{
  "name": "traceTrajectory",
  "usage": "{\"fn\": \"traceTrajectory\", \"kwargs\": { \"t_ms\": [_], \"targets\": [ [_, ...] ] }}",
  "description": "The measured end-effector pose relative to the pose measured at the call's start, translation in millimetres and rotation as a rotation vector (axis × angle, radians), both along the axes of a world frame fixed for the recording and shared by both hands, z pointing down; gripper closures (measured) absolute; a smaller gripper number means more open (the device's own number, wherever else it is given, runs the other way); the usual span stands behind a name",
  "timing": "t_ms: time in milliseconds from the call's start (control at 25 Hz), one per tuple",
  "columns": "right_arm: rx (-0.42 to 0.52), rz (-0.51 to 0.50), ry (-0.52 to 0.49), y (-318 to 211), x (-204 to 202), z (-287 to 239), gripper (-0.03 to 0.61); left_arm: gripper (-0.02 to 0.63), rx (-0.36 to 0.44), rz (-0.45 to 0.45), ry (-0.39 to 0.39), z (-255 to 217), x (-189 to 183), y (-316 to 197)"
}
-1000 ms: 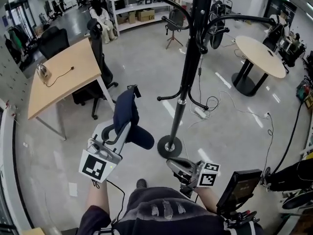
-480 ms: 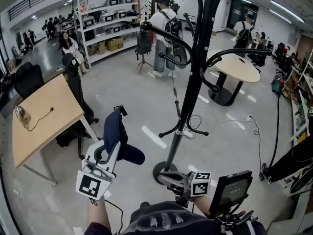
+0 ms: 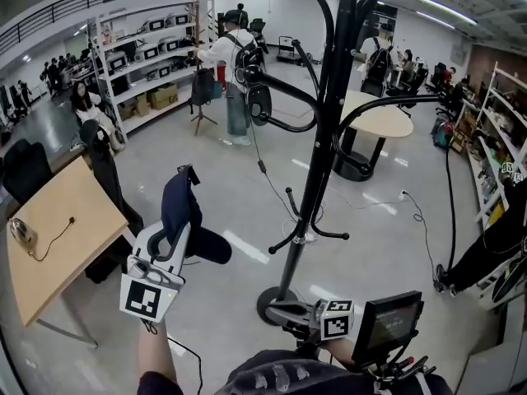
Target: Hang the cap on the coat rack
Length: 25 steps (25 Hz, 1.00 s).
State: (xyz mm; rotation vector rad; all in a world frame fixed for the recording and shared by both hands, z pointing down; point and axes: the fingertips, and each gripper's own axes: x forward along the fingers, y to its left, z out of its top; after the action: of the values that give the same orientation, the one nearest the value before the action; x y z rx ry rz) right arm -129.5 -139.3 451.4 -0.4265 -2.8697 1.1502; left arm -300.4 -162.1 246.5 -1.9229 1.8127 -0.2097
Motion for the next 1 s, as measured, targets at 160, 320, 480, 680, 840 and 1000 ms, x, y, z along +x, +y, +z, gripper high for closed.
{"fn": "traceTrajectory", "kwargs": {
  "t_ms": [160,320,480,680,840,1000],
  "targets": [
    [0.016,0.010,-0.019,-5.4,-9.5,-8.1,0.574,0.583,0.057,0.012,-0.054,-50.2,-24.8,-24.2],
    [0.015,0.026,-0.030,-13.1,-6.8,-11.2,0.574,0.583,0.136,0.016,-0.118,-113.4,-46.4,-52.0],
    [0.007,0.056,-0.046,-23.7,-2.4,-7.4,0.574,0.583,0.196,0.006,-0.236,-165.8,-55.4,-80.8],
    [0.012,0.074,-0.059,-28.7,3.3,-9.1,0.574,0.583,0.231,0.018,-0.260,-204.9,-49.5,-97.8],
    [0.062,0.034,-0.069,-32.8,6.1,-25.1,0.574,0.583,0.245,0.015,-0.272,-224.8,-34.5,-106.4],
    [0.223,-0.064,-0.088,-31.3,-10.7,-63.6,0.574,0.583,0.260,0.019,-0.303,-242.6,-28.2,-106.2]
  ]
}}
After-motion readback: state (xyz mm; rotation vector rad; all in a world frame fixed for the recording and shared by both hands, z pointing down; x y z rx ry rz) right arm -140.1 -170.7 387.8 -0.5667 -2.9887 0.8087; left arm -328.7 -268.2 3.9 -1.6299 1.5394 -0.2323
